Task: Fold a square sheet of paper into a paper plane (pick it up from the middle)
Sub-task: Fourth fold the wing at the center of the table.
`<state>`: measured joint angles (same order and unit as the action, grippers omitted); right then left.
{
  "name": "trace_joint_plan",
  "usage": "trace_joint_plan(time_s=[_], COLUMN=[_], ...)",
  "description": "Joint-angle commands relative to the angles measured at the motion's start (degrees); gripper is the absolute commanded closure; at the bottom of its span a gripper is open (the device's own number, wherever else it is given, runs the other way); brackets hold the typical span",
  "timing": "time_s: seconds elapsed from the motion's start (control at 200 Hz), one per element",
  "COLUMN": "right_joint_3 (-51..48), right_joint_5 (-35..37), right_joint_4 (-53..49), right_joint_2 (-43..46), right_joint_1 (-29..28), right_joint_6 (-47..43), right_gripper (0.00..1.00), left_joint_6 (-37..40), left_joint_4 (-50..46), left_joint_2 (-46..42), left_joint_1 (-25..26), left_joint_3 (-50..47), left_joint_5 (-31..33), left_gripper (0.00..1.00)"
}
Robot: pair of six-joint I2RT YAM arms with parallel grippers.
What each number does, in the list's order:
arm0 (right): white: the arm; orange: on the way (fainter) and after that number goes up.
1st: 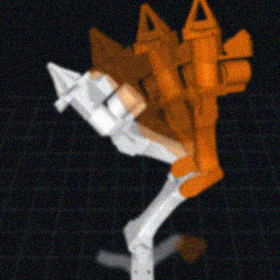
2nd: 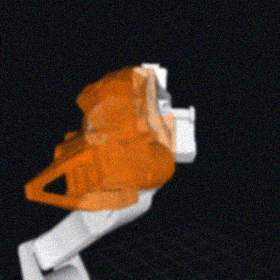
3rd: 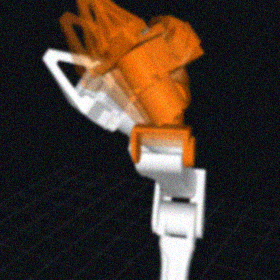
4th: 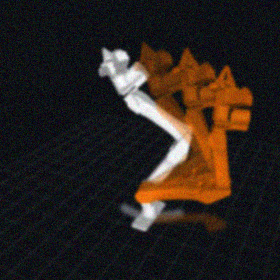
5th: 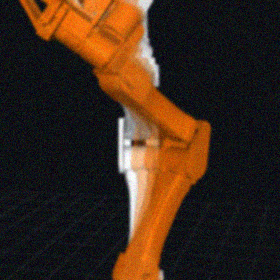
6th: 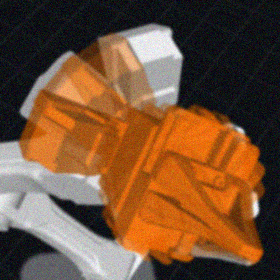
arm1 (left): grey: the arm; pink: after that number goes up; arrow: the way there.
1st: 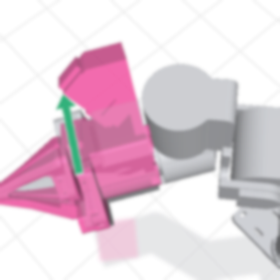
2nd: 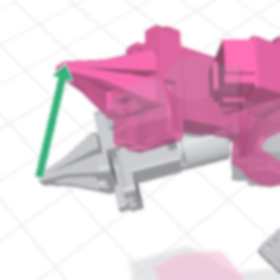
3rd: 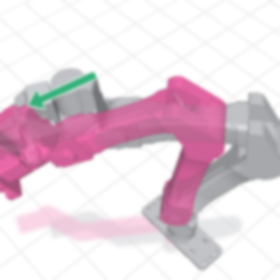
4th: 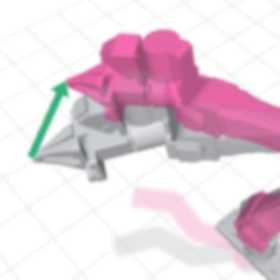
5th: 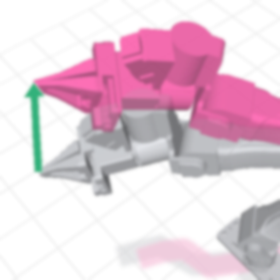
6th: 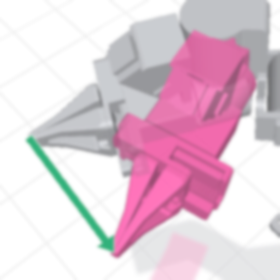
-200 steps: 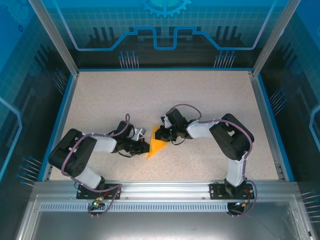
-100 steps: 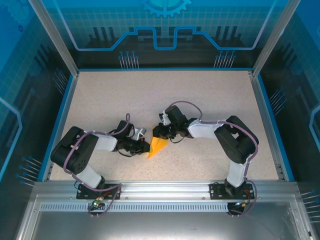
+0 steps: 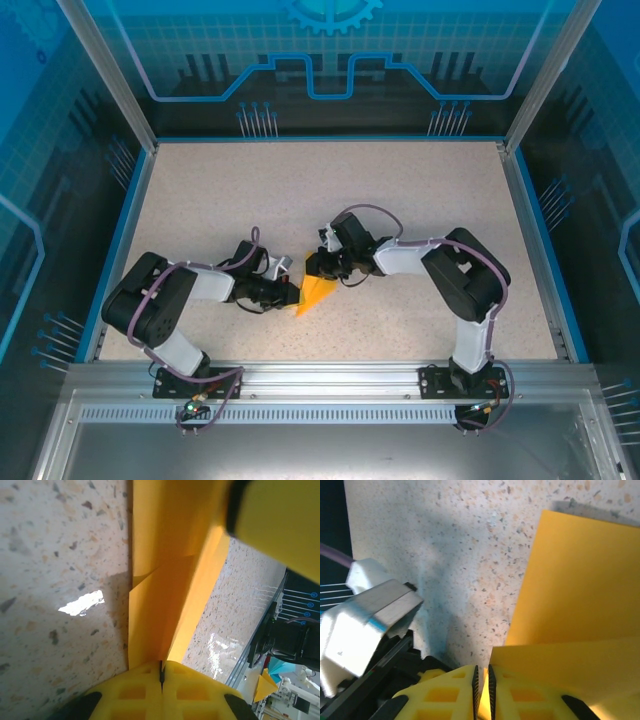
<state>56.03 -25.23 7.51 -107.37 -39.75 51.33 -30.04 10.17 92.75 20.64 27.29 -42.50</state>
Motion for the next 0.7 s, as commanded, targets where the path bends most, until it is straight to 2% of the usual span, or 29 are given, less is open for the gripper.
trace_joint_plan(time_s=[0.0, 0.335, 0.695], right_joint_3=[-1.2, -0.9, 0.2], right_joint_5=[-1.4, -2.3, -1.6], right_joint_4=[0.1, 3.5, 1.7], right_joint_2=[2.5, -2.9, -6.6], right_joint_1=[0.6, 0.3, 0.9], right_joint_6=[-0.8, 1.2, 0.3], right_gripper=[0.84, 0.85, 0.86], left_joint_6=[-0.3, -1.2, -1.5], left_joint_4=[-0.9, -0.5, -0.6], left_joint_2=[2.0, 3.1, 3.1], left_joint_1=[-1.2, -1.7, -1.8], left_joint_3=[-0.2, -0.3, -0.6], left_joint_5=[0.7, 0.6, 0.5], left_gripper=[1.00, 1.00, 0.99])
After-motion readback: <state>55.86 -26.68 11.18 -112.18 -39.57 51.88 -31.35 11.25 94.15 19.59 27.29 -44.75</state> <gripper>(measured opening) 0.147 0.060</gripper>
